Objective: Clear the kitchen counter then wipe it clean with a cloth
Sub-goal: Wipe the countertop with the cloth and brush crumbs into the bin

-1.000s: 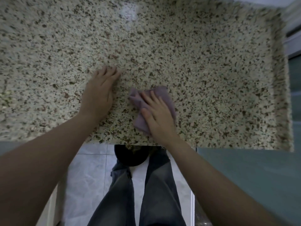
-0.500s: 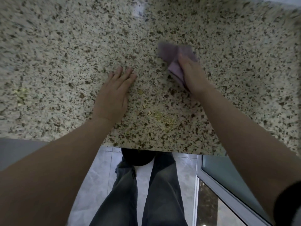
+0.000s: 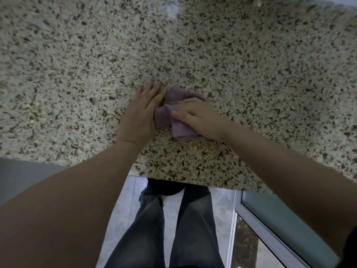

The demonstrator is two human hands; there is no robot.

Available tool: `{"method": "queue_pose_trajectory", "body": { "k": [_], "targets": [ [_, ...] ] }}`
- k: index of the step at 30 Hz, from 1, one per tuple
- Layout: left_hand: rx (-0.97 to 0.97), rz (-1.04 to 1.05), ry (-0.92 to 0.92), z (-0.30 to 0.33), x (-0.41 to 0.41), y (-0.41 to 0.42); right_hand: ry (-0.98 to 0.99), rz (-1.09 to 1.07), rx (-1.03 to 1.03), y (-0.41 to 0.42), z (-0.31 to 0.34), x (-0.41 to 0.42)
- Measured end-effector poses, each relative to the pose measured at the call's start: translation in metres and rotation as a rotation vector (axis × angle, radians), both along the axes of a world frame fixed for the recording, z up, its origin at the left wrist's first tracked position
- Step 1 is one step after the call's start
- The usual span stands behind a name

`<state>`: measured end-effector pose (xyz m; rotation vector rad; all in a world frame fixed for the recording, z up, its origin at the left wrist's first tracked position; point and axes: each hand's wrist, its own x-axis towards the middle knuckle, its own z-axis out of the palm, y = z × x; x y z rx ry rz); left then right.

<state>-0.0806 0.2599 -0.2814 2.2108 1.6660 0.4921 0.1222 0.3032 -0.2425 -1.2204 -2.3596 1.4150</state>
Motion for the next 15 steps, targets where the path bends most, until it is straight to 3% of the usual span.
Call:
{"method": "queue_pose_trajectory", "body": {
  "k": [2,4,7,15],
  "targets": [
    [-0.005,-0.014,0.021,0.001,0.000,0.000,-0.006,0.105,0.024,-0.011,-0.002,0.016],
    [-0.002,-0.007,0.016,0.004,0.002,-0.001,0.007,0.077,-0.062,-0.017,-0.003,0.029],
    [0.019,0.006,0.021,0.006,0.004,-0.003,0.039,-0.205,-0.207,-0.015,-0.002,0.042],
    [-0.010,0.010,0.052,0.003,0.002,-0.007,-0.117,-0.664,0.017,-0.094,-0.006,0.132]
  ]
}}
